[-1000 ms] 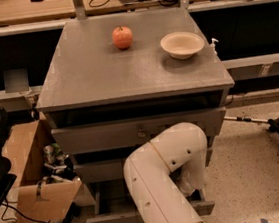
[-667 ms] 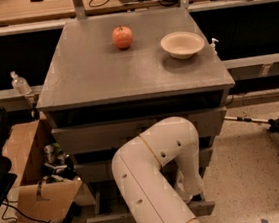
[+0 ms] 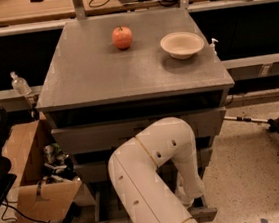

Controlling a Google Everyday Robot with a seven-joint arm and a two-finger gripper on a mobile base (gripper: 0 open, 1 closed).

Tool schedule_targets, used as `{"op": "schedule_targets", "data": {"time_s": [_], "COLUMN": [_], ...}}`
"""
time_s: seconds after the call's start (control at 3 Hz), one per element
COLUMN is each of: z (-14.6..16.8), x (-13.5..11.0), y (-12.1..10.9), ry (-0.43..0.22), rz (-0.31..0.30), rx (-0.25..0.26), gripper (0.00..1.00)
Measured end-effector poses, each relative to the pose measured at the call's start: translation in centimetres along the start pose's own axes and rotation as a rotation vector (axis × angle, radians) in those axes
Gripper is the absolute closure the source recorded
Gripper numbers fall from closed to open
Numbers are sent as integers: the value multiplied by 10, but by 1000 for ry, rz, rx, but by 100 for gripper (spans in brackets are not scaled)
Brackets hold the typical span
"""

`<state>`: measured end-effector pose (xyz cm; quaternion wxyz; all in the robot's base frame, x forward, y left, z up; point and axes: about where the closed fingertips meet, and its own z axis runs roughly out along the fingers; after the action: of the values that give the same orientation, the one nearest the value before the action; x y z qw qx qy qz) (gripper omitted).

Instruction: Open bottom drawer

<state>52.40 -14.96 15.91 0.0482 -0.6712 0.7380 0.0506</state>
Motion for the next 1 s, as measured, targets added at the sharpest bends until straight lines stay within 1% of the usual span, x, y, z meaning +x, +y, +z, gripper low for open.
{"op": "schedule_targets", "data": {"time_s": [0.33, 0.67, 1.0], "z": [10, 13, 13], "x": [2, 12, 12], "y": [-2, 14, 15], "ry": [15, 28, 28], "rz": [14, 65, 65], "rx": [-12, -28, -28], "gripper": [100, 100, 100]}}
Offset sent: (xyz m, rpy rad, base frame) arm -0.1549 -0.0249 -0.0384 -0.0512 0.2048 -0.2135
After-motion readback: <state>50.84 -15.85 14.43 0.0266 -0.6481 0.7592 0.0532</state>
